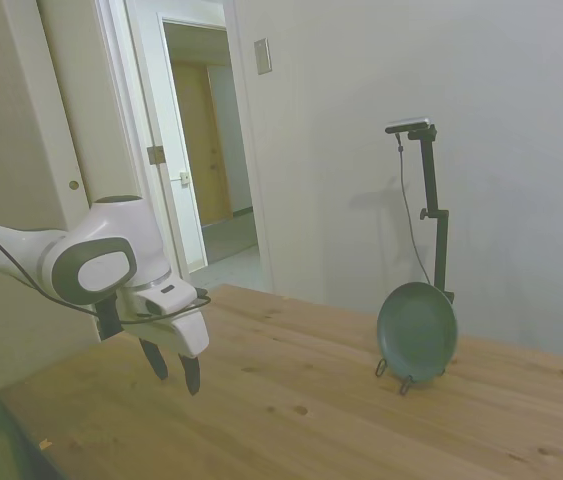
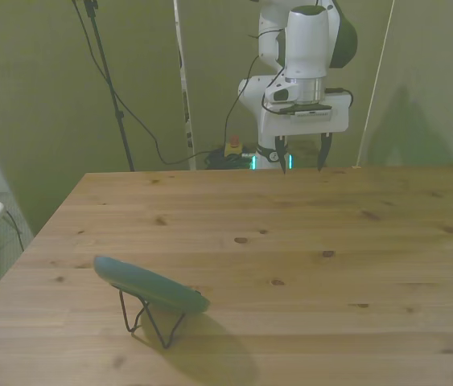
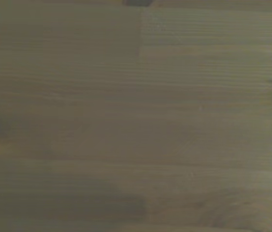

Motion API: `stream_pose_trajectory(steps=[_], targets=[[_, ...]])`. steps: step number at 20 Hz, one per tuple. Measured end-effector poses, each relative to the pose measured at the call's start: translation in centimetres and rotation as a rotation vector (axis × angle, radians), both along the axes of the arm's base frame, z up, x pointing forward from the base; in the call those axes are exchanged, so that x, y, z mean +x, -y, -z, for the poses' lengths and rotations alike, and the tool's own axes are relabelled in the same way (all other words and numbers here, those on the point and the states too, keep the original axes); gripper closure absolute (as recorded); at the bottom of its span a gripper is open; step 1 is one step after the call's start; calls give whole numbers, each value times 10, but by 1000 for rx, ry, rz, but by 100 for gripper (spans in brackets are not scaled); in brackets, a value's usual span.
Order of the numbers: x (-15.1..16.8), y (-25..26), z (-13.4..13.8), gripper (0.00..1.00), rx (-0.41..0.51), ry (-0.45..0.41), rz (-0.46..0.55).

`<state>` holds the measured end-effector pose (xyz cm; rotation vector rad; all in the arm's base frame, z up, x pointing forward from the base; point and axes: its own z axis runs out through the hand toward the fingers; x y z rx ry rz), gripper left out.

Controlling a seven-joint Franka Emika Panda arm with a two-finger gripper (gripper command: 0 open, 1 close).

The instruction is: Unload the plate

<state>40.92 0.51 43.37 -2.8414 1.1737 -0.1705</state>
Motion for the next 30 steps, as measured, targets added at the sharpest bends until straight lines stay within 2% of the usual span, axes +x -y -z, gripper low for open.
stream_pose_trajectory(steps=[3, 7, 18, 22, 24, 30], targets=[[2, 3, -1, 0, 3, 11, 38], [24, 39, -28, 0, 7, 110, 147], [156, 180, -87, 0, 24, 222, 402], [193, 201, -105, 0, 33, 220, 437], [209, 193, -117, 0, 48, 197, 421], [233, 206, -101, 0, 41, 233, 507]])
